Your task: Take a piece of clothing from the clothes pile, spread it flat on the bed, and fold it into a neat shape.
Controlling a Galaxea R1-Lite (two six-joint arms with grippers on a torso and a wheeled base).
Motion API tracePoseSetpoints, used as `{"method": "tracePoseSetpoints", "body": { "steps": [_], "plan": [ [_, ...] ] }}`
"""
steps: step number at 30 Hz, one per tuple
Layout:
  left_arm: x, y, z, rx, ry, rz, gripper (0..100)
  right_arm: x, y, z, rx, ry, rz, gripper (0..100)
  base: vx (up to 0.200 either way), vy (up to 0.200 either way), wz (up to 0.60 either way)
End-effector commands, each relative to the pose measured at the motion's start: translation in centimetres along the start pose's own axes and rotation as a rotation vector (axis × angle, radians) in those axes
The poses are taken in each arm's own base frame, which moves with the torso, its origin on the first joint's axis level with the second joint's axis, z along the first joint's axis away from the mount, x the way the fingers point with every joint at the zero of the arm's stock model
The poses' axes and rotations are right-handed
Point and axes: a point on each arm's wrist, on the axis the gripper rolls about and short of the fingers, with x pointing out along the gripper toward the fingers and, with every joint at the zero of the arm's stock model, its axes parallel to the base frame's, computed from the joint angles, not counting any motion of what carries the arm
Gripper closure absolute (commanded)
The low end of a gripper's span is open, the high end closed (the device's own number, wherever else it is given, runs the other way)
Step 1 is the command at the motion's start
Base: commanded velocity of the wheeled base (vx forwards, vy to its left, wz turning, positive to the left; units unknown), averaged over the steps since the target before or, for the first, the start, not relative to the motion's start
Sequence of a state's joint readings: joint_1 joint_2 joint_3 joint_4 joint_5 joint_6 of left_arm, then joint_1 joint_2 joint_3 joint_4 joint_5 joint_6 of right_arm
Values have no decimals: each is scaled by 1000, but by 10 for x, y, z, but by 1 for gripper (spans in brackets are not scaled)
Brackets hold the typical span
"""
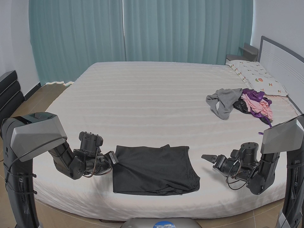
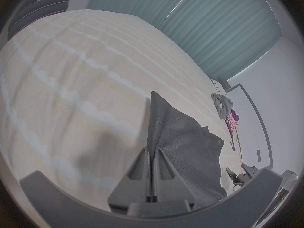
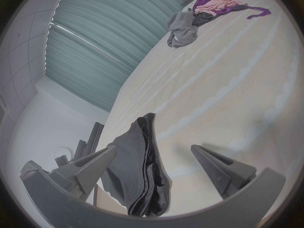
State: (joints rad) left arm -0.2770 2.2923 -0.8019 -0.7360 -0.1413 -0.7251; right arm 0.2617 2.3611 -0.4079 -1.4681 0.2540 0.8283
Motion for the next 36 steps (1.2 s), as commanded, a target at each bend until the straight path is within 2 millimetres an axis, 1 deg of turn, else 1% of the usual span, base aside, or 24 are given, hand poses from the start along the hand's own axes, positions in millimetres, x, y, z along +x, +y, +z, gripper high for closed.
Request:
{"method": "tracePoseSetpoints", "body": {
  "steps": [1,9,17,23,26,29,30,36],
  "plan": [
    [-2,1,-1,-2,3,4,100,3,3,0,-5,2,7,0,0,200,0],
    [-7,5,-4,-7,12,16,100,14,12,-1,-16,18,-7,0,0,200,0],
    [-6,8,-3,-13,13,20,100,17,16,-2,-23,32,-6,0,0,200,0],
    [-6,8,-11,-7,38,26,100,19,18,-1,-30,31,-1,0,0,0,0],
    [-6,7,-13,-4,43,26,100,21,21,-3,-37,33,11,0,0,0,0],
    [-10,6,-18,-2,64,22,100,24,26,-3,-49,33,28,0,0,0,0],
    [-10,6,-19,0,65,21,0,24,27,-4,-51,36,28,0,0,0,0],
    [-15,2,-19,4,62,10,0,34,37,0,-58,52,31,0,0,0,0]
  ]
}}
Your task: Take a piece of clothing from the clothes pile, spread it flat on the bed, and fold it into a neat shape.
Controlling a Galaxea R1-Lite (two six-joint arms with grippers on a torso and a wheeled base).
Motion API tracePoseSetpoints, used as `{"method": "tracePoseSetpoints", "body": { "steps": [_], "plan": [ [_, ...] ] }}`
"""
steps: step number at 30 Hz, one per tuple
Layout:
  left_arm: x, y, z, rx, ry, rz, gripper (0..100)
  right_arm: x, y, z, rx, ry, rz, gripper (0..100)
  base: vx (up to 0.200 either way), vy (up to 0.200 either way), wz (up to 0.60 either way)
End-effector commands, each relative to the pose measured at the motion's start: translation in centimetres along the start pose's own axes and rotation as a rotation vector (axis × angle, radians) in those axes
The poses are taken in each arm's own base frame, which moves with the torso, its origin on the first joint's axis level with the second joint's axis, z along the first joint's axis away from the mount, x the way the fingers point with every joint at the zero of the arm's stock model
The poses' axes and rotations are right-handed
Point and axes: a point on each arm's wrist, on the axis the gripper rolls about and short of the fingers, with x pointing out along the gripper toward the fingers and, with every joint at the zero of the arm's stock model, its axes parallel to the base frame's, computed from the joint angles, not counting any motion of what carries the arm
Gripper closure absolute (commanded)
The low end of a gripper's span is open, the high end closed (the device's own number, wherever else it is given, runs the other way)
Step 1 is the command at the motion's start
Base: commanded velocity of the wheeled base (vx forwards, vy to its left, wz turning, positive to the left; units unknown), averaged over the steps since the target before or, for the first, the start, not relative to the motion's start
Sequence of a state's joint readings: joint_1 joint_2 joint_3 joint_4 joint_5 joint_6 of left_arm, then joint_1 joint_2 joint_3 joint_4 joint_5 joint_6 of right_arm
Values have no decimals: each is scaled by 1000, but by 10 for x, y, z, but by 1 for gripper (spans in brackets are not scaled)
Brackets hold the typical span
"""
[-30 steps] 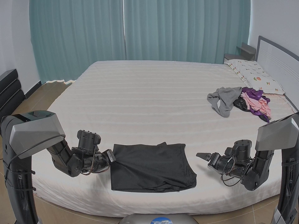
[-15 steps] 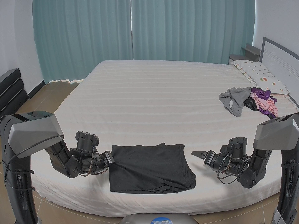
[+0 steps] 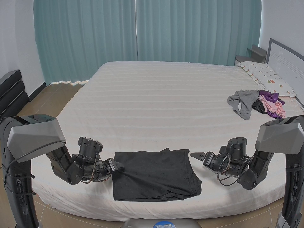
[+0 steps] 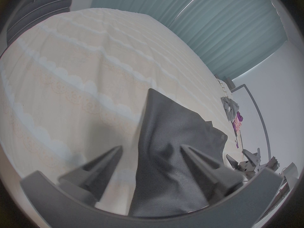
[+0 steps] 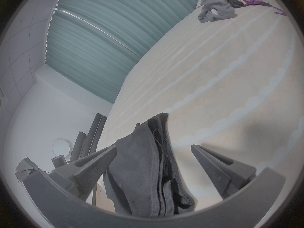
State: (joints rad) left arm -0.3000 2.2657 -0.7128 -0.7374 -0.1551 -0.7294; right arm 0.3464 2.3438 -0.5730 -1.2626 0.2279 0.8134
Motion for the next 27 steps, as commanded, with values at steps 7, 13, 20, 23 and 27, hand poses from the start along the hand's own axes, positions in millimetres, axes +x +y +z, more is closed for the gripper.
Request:
{"method": "tracePoseSetpoints", "body": {
  "steps": [7,13,20,23,27],
  "plan": [
    [-15,-12,16,-129,-62,-57,0,23,21,14,-35,-1,36,0,0,0,0],
    [-13,-8,29,-197,-92,-63,0,40,28,21,-48,3,48,0,0,0,0],
    [-11,-6,34,-228,-104,-65,0,63,36,20,-59,33,47,0,0,0,0],
    [-11,-7,35,-228,-106,-67,0,68,37,21,-63,31,51,0,0,0,0],
    [-11,-7,35,-228,-106,-67,0,76,37,21,-65,33,49,0,0,0,0]
  ]
}}
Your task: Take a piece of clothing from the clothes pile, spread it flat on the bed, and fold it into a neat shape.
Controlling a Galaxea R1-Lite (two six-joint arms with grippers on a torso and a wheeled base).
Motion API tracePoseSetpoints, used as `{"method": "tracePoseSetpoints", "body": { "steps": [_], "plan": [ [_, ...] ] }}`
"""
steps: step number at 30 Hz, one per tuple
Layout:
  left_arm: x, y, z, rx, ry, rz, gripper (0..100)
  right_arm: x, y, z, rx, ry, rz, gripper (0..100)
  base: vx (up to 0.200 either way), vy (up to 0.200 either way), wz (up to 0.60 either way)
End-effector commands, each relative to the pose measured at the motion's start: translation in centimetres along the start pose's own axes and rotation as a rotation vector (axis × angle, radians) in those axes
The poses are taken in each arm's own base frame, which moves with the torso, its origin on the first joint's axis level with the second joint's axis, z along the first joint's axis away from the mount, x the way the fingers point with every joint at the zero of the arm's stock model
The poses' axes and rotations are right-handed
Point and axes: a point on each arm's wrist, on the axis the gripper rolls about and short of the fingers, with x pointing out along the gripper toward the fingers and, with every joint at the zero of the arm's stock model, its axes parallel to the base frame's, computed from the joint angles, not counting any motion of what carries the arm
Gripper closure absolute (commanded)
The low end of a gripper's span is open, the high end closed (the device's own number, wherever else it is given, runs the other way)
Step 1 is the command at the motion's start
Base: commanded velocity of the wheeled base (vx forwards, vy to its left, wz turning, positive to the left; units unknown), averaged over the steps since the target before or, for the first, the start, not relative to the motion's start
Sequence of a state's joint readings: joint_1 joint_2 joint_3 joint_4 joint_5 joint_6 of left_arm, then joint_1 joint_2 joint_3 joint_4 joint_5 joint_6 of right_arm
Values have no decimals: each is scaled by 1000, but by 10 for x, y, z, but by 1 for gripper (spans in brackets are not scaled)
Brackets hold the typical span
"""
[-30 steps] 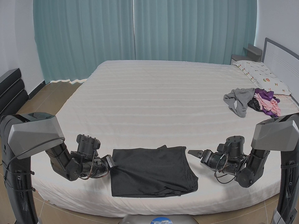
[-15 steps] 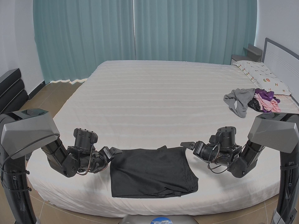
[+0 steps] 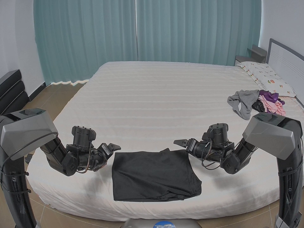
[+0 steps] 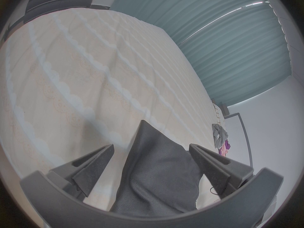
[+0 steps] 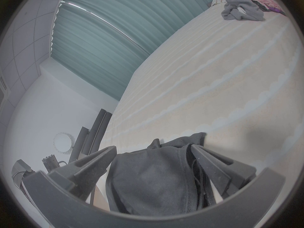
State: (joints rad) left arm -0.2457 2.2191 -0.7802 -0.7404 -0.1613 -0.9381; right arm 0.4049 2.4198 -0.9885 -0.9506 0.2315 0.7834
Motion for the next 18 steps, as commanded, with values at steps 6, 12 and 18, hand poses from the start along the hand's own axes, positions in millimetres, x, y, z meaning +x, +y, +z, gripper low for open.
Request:
{"method": "tracePoseSetpoints", "body": {
  "steps": [6,12,18],
  "plan": [
    [1,0,1,-2,-2,0,0,16,-4,-1,-2,17,-17,100,0,0,0],
    [1,0,1,-2,-2,0,0,15,-6,2,-7,3,-32,100,0,0,0],
    [-1,0,2,-4,-9,-2,0,11,-13,12,8,-18,-51,100,0,0,0]
  ]
}}
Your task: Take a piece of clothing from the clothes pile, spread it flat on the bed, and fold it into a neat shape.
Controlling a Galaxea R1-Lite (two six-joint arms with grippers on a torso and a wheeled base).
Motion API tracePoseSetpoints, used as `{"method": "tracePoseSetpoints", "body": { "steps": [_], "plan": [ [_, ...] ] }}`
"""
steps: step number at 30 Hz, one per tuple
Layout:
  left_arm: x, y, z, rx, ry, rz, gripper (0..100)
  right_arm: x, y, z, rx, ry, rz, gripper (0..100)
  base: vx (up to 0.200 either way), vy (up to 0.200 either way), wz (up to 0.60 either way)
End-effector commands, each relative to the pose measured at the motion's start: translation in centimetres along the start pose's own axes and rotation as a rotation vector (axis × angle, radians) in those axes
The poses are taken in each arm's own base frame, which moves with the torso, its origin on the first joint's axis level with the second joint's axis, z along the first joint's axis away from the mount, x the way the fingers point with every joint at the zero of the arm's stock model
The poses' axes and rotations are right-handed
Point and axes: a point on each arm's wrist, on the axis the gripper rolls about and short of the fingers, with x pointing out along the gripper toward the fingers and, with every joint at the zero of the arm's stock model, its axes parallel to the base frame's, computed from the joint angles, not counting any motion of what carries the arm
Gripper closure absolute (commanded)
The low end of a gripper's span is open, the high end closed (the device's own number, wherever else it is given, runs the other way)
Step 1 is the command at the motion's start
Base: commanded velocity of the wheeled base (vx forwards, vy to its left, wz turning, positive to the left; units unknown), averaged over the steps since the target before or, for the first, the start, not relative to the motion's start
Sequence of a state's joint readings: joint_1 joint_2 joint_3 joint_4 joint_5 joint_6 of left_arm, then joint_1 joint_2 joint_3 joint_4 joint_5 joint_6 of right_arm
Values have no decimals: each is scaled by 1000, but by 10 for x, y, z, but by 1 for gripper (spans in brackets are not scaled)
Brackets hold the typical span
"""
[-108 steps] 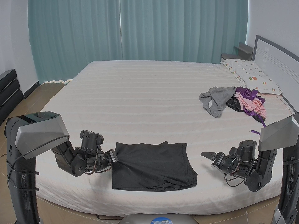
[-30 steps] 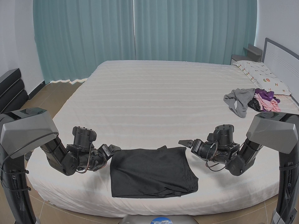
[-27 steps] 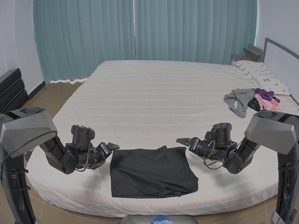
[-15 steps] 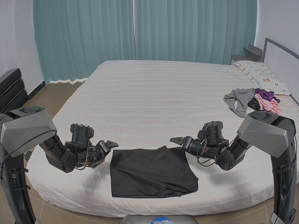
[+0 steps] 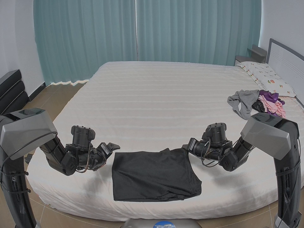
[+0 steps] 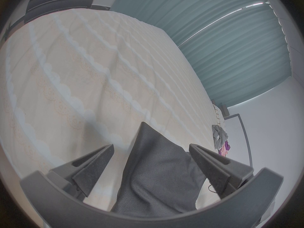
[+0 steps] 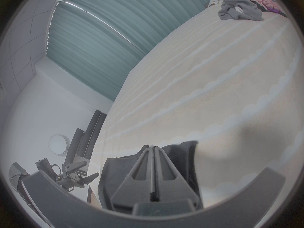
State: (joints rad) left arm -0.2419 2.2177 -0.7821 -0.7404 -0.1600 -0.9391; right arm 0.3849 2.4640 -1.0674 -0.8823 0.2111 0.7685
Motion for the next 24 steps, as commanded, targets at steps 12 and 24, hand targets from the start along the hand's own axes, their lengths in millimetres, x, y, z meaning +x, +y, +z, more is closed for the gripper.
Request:
{"method": "tracePoseSetpoints", "body": {
  "steps": [12,24],
  "plan": [
    [-1,0,1,0,-3,-2,0,-7,-8,19,17,-48,-10,100,0,0,0],
    [-1,0,1,0,-3,-2,0,-5,-11,26,29,-43,-32,100,0,0,0]
  ]
}}
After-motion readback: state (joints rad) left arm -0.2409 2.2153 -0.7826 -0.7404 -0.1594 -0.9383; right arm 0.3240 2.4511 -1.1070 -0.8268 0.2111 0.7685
